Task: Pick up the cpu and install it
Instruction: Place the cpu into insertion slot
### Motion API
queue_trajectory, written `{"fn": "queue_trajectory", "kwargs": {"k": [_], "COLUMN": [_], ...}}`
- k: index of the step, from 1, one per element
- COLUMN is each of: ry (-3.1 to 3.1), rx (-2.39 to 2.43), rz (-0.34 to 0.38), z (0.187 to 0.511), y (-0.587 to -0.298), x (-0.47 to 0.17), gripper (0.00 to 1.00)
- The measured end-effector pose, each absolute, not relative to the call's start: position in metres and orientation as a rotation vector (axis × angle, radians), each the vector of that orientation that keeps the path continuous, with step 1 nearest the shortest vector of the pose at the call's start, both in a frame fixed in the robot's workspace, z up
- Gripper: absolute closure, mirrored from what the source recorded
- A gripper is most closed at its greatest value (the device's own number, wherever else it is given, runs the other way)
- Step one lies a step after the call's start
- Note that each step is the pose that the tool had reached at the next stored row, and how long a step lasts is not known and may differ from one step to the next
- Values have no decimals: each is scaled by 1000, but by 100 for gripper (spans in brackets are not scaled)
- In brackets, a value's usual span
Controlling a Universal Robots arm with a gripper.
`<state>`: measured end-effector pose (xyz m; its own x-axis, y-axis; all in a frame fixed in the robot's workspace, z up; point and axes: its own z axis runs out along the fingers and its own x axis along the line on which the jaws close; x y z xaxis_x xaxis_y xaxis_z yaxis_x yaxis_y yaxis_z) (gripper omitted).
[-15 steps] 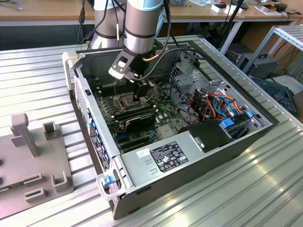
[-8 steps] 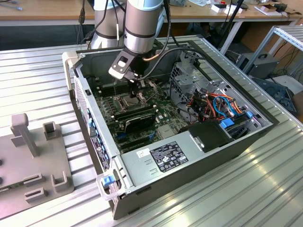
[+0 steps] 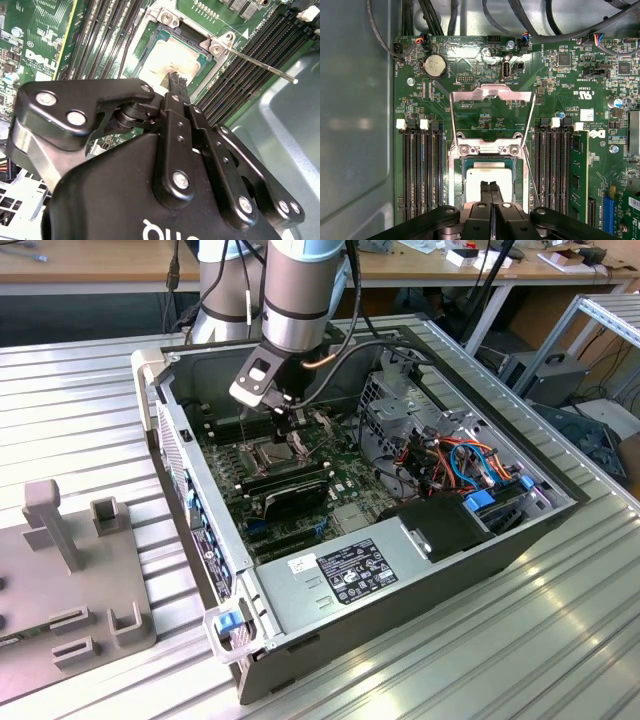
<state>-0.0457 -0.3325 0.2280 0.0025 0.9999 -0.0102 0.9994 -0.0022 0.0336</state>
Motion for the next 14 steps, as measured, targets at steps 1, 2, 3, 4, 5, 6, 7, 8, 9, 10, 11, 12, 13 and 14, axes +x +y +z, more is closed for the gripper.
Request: {"fn": "queue_trajectory", "kwargs": {"k": [1,2,3,4,5,6,7,8,9,10,11,12,13,14], "ry": [2197,2197,2197,2197,2197,2197,2197,2197,2197,2197,2197,2197,2197,2197], "rx": [2202,2202,2202,2202,2202,2202,2202,2202,2202,2202,2202,2202,2202,2202], "rz": [26,26,26,26,26,26,26,26,25,26,26,25,26,26], "z": [228,228,228,228,229,229,229,229,227,226,223,222,220,219], "y": [-333,-333,-333,-333,-333,-333,-333,-333,-333,-333,-333,-333,-333,-333], "x": [-46,-46,-46,-46,-46,-46,-46,-46,-46,-46,-46,-46,-46,-46], "gripper": [89,89,89,89,89,89,89,89,89,89,89,89,89,89]}}
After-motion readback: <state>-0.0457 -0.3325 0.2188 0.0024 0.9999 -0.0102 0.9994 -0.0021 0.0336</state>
